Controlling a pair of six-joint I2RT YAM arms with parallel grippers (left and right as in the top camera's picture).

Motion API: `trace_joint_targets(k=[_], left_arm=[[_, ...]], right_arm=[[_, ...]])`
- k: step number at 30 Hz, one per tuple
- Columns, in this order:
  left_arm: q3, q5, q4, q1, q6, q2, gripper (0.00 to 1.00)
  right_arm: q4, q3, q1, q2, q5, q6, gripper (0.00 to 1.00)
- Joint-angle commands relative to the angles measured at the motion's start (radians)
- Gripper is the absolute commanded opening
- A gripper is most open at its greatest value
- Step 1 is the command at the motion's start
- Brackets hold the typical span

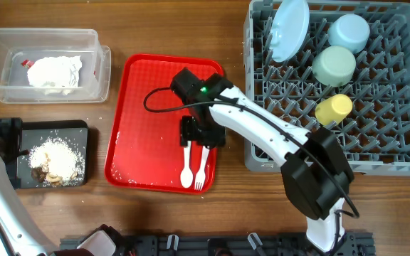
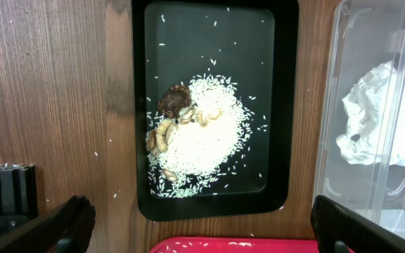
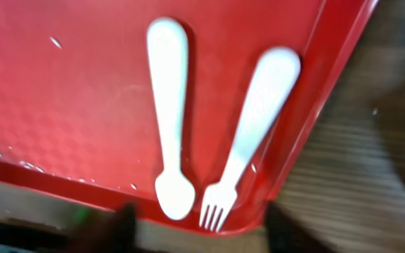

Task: Sort waste into correct bins and load items into the dishwasher rack
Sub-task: 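Lower the right gripper onto the white plastic fork and grasp it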

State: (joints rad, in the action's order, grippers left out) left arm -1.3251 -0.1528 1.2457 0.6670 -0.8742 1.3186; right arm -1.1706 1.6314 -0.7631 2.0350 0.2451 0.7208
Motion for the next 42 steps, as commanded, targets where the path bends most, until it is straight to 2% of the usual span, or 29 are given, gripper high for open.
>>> trace_joint_targets(k=[1, 3, 6, 9, 13, 22, 35, 39, 42], left_arm=[[0.003, -0.013, 0.000, 0.005, -0.002, 0.003, 1.00], [0.003, -0.013, 0.000, 0.005, -0.002, 0.003, 1.00], [0.003, -0.013, 0.000, 0.005, -0.002, 0.003, 1.00], [0.003, -0.013, 0.000, 0.005, -0.002, 0.003, 1.00], [0.003, -0.013, 0.000, 0.005, -0.002, 0.003, 1.00], [0.003, -0.013, 0.000, 0.005, -0.002, 0.003, 1.00], [0.003, -0.013, 0.000, 0.005, -0.002, 0.003, 1.00], [0.003, -0.013, 0.000, 0.005, -0.002, 0.003, 1.00], [0.003, -0.013, 0.000, 0.005, -0.002, 0.003, 1.00]], right_arm=[[-0.022, -0.023, -0.003, 0.017, 0.027, 0.077, 0.42], [-0.024, -0.038, -0.003, 0.017, 0.027, 0.122, 0.43], [0.006, -0.094, -0.003, 0.017, 0.031, 0.183, 0.51], [0.050, -0.151, -0.003, 0.017, 0.053, 0.199, 0.51], [0.130, -0.204, -0.003, 0.017, 0.109, 0.199, 0.45], [0.146, -0.217, -0.003, 0.024, 0.077, 0.200, 0.41], [0.161, -0.218, -0.017, 0.120, 0.094, 0.202, 0.44], [0.162, -0.218, -0.019, 0.125, 0.098, 0.198, 0.27], [0.161, -0.218, -0.019, 0.125, 0.097, 0.195, 0.20]])
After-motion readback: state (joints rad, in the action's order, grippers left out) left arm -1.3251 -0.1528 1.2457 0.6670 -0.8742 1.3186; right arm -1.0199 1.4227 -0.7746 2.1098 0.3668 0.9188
